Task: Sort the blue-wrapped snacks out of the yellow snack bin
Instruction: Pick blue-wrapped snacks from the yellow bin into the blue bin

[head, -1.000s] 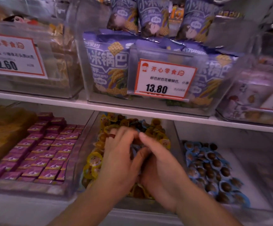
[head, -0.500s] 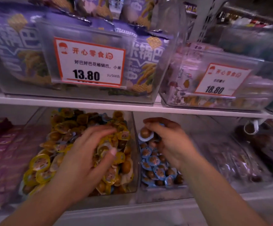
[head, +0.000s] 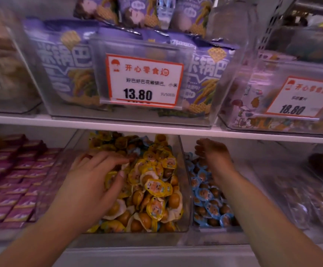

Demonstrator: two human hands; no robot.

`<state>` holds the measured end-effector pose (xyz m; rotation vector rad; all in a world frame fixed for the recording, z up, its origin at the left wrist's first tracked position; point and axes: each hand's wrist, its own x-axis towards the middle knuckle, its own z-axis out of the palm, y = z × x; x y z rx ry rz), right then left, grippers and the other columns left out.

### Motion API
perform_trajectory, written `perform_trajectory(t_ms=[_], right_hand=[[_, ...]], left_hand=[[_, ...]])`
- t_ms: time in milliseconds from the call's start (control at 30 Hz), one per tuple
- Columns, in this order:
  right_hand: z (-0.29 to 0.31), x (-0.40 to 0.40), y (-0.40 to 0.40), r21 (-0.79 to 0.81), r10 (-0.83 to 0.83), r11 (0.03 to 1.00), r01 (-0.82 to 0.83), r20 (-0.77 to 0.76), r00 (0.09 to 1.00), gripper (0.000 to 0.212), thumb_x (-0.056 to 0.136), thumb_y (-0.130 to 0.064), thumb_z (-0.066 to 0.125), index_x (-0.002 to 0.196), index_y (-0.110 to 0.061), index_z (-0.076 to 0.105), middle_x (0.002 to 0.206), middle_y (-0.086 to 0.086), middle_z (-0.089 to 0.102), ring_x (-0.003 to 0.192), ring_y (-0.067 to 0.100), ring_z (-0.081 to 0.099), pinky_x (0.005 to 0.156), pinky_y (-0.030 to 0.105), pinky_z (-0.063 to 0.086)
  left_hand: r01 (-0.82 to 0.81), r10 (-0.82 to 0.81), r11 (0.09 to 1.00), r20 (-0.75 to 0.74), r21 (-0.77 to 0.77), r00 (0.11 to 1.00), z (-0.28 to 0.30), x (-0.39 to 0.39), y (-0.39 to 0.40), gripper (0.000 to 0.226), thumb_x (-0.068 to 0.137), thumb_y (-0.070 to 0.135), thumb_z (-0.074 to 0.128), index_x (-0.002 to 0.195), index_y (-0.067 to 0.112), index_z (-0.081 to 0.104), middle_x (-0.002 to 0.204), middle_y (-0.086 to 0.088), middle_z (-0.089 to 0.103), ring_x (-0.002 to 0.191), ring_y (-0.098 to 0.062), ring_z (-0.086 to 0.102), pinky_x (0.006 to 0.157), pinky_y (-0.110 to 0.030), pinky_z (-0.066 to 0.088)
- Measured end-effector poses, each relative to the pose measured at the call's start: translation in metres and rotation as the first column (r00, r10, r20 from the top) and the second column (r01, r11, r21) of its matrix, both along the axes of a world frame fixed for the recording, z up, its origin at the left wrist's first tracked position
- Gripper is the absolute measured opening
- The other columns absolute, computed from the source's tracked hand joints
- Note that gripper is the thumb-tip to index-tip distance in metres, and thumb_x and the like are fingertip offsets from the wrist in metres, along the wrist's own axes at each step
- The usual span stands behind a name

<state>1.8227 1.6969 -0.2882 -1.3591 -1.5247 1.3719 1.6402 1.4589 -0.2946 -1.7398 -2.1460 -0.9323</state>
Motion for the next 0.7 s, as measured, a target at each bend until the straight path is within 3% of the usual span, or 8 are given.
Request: perform_trajectory(t_ms=[67, 167, 267, 333, 433, 533, 633, 700], right_hand=[[0.006, 0.001, -0.012, 0.215, 0.044, 0.973, -0.078, 0.157, 0.987, 0.018, 0.097, -0.021, 0.056, 0.089, -0.013, 0.071, 0.107, 0.019, 0.072, 0.1, 0.031, 0.066, 0.095, 0.045, 0.05], [0.017, -0.011, -0.043, 0.5, 0.097, 0.83, -0.247, 0.305, 0.947, 0.017, 0.094, -0.021, 0.059, 0.103, -0.014, 0.072, 0.112, 0.013, 0.072, 0.112, 0.029, 0.063, 0.1, 0.039, 0.046], [0.019, -0.037, -0.074, 0.611, 0.107, 0.644, -0.459, 0.522, 0.846, 0.026, 0.09, -0.032, 0.06, 0.111, -0.019, 0.07, 0.113, 0.01, 0.07, 0.109, 0.03, 0.062, 0.094, 0.036, 0.048], [0.02, -0.065, -0.083, 0.543, 0.125, 0.571, -0.615, 0.683, 0.72, 0.039, 0.088, -0.041, 0.059, 0.122, -0.022, 0.065, 0.12, 0.01, 0.068, 0.113, 0.031, 0.061, 0.095, 0.034, 0.047], [0.026, -0.112, -0.075, 0.248, 0.352, 0.584, -0.773, 0.781, 0.517, 0.061, 0.074, -0.058, 0.062, 0.13, -0.034, 0.056, 0.134, 0.004, 0.059, 0.122, 0.026, 0.055, 0.104, 0.035, 0.044], [0.013, -0.139, -0.051, 0.085, 0.32, 0.586, -0.806, 0.89, 0.326, 0.079, 0.074, -0.063, 0.066, 0.144, -0.039, 0.039, 0.147, 0.009, 0.042, 0.131, 0.031, 0.046, 0.106, 0.035, 0.039], [0.0, -0.151, -0.036, 0.047, 0.296, 0.582, -0.812, 0.918, 0.265, 0.089, 0.069, -0.068, 0.065, 0.146, -0.042, 0.031, 0.149, 0.014, 0.036, 0.13, 0.034, 0.048, 0.104, 0.036, 0.04], [-0.001, -0.159, -0.033, 0.044, 0.305, 0.553, -0.832, 0.919, 0.25, 0.097, 0.055, -0.076, 0.061, 0.142, -0.041, 0.036, 0.144, 0.011, 0.045, 0.127, 0.03, 0.051, 0.105, 0.036, 0.043]], left_hand=[[-0.048, 0.051, 0.998, -0.083, 0.035, 0.995, 0.006, -0.008, -0.005, 0.026, 0.087, 0.033, 0.051, 0.104, 0.028, 0.069, 0.104, 0.01, 0.066, 0.097, -0.022, 0.063, 0.097, -0.048, 0.043], [-0.169, 0.17, 0.985, -0.113, 0.019, 0.979, 0.008, -0.021, -0.017, 0.027, 0.084, 0.032, 0.052, 0.104, 0.025, 0.07, 0.106, 0.006, 0.066, 0.105, -0.024, 0.062, 0.108, -0.05, 0.034], [-0.243, 0.238, 0.966, -0.061, -0.089, 0.969, 0.005, -0.029, -0.027, 0.037, 0.083, 0.037, 0.049, 0.113, 0.026, 0.068, 0.115, -0.001, 0.062, 0.11, -0.029, 0.058, 0.103, -0.05, 0.039], [-0.25, 0.247, 0.957, -0.043, -0.144, 0.968, 0.002, -0.032, -0.032, 0.04, 0.084, 0.039, 0.047, 0.118, 0.024, 0.064, 0.121, -0.004, 0.059, 0.11, -0.031, 0.057, 0.097, -0.047, 0.044], [-0.238, 0.233, 0.957, -0.047, -0.165, 0.971, -0.001, -0.034, -0.035, 0.041, 0.086, 0.039, 0.044, 0.12, 0.023, 0.06, 0.126, -0.005, 0.056, 0.113, -0.029, 0.055, 0.095, -0.044, 0.045], [-0.228, 0.224, 0.961, -0.041, -0.159, 0.974, -0.002, -0.033, -0.038, 0.041, 0.086, 0.04, 0.043, 0.12, 0.026, 0.059, 0.128, -0.001, 0.054, 0.114, -0.025, 0.054, 0.098, -0.041, 0.042], [-0.216, 0.216, 0.961, -0.019, -0.17, 0.976, -0.001, -0.033, -0.038, 0.042, 0.086, 0.04, 0.043, 0.124, 0.029, 0.058, 0.131, 0.002, 0.052, 0.114, -0.023, 0.053, 0.103, -0.04, 0.037], [-0.218, 0.218, 0.959, -0.018, -0.181, 0.976, 0.0, -0.032, -0.038, 0.043, 0.086, 0.04, 0.043, 0.125, 0.03, 0.057, 0.132, 0.002, 0.052, 0.114, -0.023, 0.053, 0.104, -0.04, 0.034]])
